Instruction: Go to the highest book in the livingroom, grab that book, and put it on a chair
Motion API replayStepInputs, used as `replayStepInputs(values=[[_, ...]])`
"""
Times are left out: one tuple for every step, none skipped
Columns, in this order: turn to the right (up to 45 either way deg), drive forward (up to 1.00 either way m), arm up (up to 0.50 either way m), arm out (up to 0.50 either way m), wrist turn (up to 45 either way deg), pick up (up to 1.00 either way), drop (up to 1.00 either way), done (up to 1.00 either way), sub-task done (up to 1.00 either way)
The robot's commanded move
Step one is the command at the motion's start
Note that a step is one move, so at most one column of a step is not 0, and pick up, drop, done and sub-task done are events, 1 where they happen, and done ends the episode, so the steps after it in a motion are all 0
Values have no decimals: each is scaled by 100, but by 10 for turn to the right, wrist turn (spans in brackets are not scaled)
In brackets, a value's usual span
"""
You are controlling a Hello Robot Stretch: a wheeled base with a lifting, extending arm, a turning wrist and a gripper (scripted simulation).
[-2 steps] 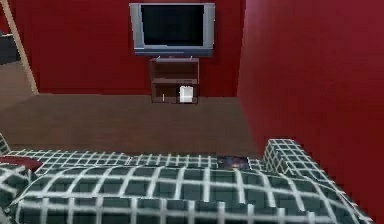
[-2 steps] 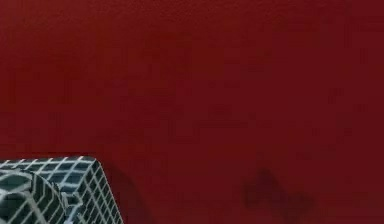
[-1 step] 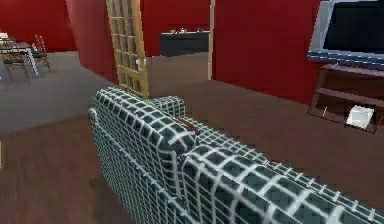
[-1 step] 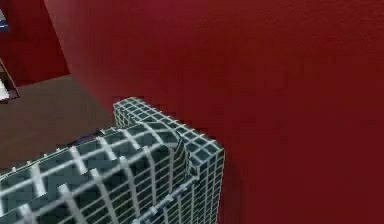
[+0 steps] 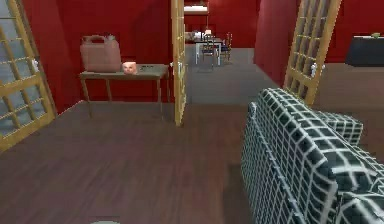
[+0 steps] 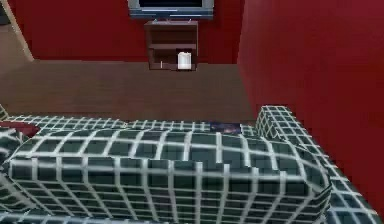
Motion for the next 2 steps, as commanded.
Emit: replayStepInputs(values=[[-450, 0, 0, 0, 0, 0, 0, 0, 0], [-390, 0, 0, 0, 0, 0, 0, 0, 0]])
